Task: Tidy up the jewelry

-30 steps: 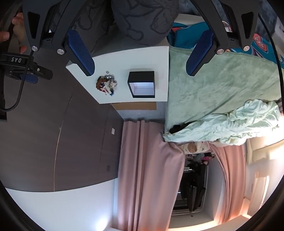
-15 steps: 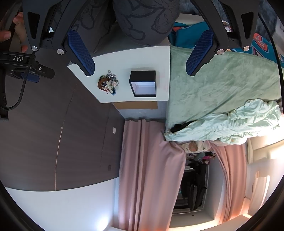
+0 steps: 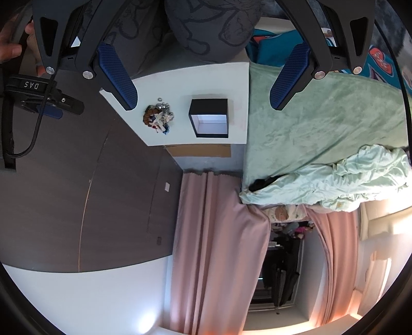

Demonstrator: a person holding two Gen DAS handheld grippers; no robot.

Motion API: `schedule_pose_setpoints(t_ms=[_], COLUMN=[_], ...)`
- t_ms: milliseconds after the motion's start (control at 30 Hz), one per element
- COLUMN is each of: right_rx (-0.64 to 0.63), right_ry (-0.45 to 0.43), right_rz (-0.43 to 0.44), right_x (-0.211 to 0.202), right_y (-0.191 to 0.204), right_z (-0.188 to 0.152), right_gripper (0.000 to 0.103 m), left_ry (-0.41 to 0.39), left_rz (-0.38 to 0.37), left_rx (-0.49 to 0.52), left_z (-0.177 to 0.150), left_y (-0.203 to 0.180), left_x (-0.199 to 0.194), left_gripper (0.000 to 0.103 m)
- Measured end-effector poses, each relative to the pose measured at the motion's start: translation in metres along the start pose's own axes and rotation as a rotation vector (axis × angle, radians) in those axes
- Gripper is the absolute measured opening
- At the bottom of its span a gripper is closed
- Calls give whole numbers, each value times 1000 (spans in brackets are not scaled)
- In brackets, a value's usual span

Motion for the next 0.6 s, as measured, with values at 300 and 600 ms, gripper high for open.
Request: schedule_pose_setpoints(t_ms=[300,600], right_rx=[8,7], right_ry=[6,9], right_rz=[-1,-2], right_x=[2,3], right_y=[-3,-4], right_z=[1,1], right_gripper=[103,103], left_ry=[4,4], left_rz=[4,-8], left_rx=[13,20], left_z=[-1,-4], left_y=[-2,-4], left_x=[5,3], left_gripper=[103,103])
Point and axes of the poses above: each gripper's, at about its wrist camera, not at the fingertips, and x roughly the way its jaws point, y to its left, z to its top, the point moved 6 cm from there along x, roughly the way its jaws point, and after that the axes turned 11 degrees about z, right-handed, at the moved point
